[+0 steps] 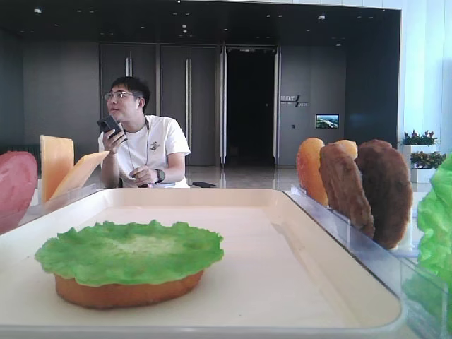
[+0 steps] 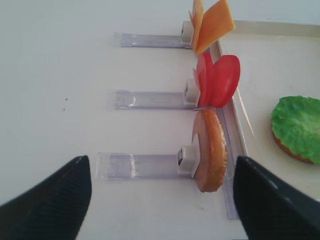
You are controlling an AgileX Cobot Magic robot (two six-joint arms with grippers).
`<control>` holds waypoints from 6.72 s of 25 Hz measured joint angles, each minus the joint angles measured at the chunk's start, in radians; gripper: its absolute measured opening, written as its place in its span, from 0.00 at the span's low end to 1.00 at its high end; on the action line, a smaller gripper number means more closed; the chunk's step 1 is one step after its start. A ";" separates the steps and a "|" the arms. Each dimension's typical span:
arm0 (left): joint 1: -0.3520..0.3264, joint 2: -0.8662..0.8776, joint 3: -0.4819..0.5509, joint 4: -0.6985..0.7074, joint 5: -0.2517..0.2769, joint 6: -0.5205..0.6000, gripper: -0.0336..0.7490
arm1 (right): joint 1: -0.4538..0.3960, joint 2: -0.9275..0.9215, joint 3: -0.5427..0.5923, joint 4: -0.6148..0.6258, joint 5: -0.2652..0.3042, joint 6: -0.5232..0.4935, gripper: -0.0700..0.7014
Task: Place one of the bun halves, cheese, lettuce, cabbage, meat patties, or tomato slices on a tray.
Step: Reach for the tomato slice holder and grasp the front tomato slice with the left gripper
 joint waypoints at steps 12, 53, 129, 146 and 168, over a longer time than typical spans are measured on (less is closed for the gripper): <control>0.000 0.000 0.000 0.000 0.000 0.000 0.93 | 0.000 0.000 0.000 0.000 0.000 0.000 0.79; 0.000 0.131 -0.142 0.026 0.133 0.037 0.93 | 0.000 0.000 0.000 0.000 0.000 0.000 0.79; -0.050 1.577 -0.664 0.188 -0.011 -0.164 0.93 | 0.000 0.000 0.000 0.000 0.000 0.000 0.79; -0.481 1.577 -0.664 0.222 -0.009 -0.557 0.93 | 0.000 0.000 0.000 0.000 0.000 0.000 0.79; -0.534 1.577 -0.664 0.202 -0.032 -0.678 0.93 | 0.000 0.000 0.000 0.000 0.000 0.000 0.79</control>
